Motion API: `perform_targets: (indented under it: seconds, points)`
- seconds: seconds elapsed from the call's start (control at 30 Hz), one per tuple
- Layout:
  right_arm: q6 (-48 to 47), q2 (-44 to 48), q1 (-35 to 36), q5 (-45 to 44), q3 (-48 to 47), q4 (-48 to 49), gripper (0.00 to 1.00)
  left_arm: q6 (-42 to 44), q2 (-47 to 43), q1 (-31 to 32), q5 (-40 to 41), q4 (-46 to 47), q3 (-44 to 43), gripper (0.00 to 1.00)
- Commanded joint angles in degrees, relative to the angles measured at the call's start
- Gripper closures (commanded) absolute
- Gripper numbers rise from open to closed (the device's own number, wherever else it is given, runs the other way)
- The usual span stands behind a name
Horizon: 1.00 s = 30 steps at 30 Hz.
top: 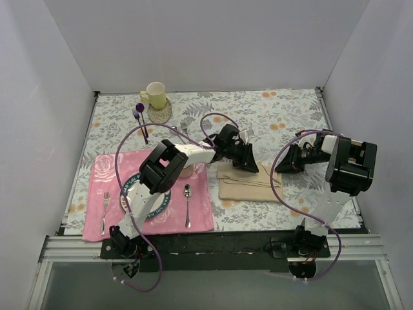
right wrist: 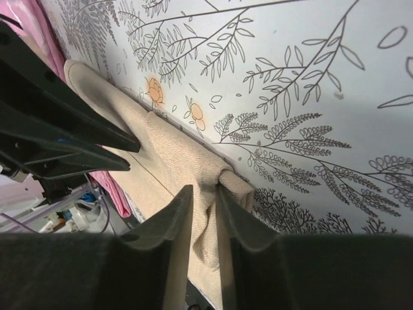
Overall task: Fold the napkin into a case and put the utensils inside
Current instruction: Smooth out the 2/3-rectangle-folded napkin at the center of the board.
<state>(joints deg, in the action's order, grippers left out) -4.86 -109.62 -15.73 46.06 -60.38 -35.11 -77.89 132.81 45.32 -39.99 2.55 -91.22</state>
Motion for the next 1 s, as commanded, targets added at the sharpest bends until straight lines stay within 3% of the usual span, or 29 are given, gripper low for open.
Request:
perform_targets:
  seconds: [0.0, 0.17, 0.37, 0.83, 0.97]
  points:
    - [-5.2, 2.4, 0.1, -4.1, -3.3, -4.5, 0.66, 1.3, -0.4, 0.3, 1.9, -4.1, 0.1, 0.81]
    - [-5.6, 4.5, 1.5, -6.5, -3.5, -7.6, 0.57, 1.8, 1.3, 0.3, 3.5, -6.6, -1.0, 0.82]
    - [-5.2, 4.3, 2.7, -9.5, -3.6, -8.7, 0.55, 1.5, 1.0, 0.3, 4.6, -6.6, 0.5, 0.83]
    - [-9.7, 4.6, 3.9, -10.7, -3.9, -14.6, 0.69, -0.2, 1.6, -0.1, 5.2, -6.5, 1.3, 0.84]
    - [-11.3, 3.7, 3.9, -10.7, -2.7, -14.1, 0.81, -0.9, 1.6, -0.5, 5.5, -6.9, 1.5, 0.84]
